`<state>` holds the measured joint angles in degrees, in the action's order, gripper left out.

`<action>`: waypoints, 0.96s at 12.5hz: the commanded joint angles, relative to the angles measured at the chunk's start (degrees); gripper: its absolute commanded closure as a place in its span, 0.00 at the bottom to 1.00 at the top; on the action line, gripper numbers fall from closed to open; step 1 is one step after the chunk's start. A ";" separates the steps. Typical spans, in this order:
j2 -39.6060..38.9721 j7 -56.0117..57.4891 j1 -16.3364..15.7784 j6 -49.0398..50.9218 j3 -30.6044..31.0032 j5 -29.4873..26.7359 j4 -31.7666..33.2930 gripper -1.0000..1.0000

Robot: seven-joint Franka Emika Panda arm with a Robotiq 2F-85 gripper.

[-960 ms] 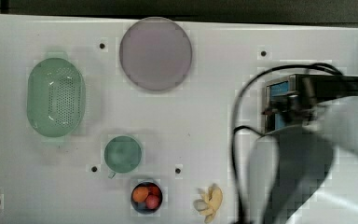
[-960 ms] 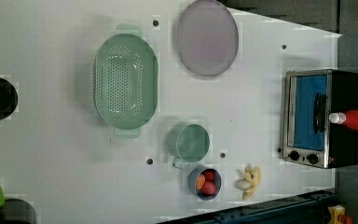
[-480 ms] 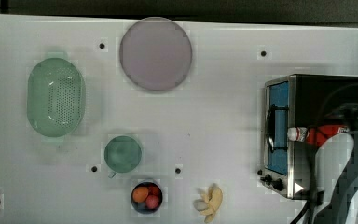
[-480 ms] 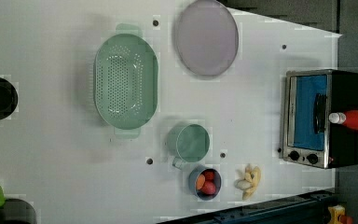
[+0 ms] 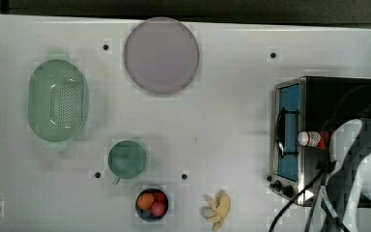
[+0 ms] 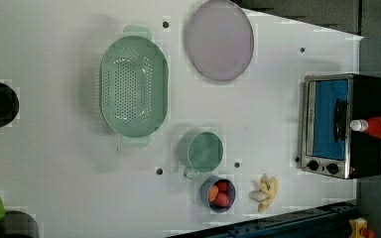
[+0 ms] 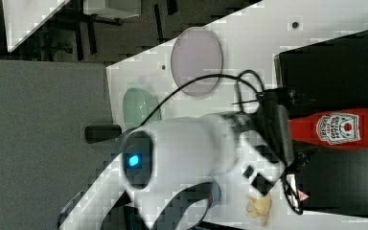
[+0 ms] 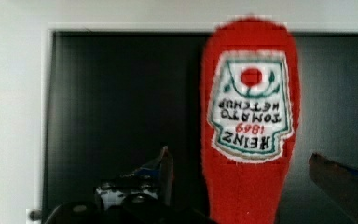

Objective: Pick Ketchup from oven and place it on table.

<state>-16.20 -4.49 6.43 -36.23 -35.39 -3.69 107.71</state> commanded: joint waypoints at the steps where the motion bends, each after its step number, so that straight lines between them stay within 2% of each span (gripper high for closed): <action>1: -1.09 1.33 0.22 -3.10 -0.50 -1.19 -0.36 0.00; 5: -3.71 1.33 0.76 -2.98 -0.55 -3.87 -0.10 0.00; 6: -3.71 1.33 0.76 -3.00 -0.47 -3.88 -0.13 0.03; 9: -3.49 1.33 0.94 -2.89 -0.57 -3.87 -0.46 0.40; 12: -0.66 1.33 -0.84 1.00 0.40 -3.53 -3.26 0.40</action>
<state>-19.18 -4.49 7.36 -36.29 -33.94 -6.61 108.21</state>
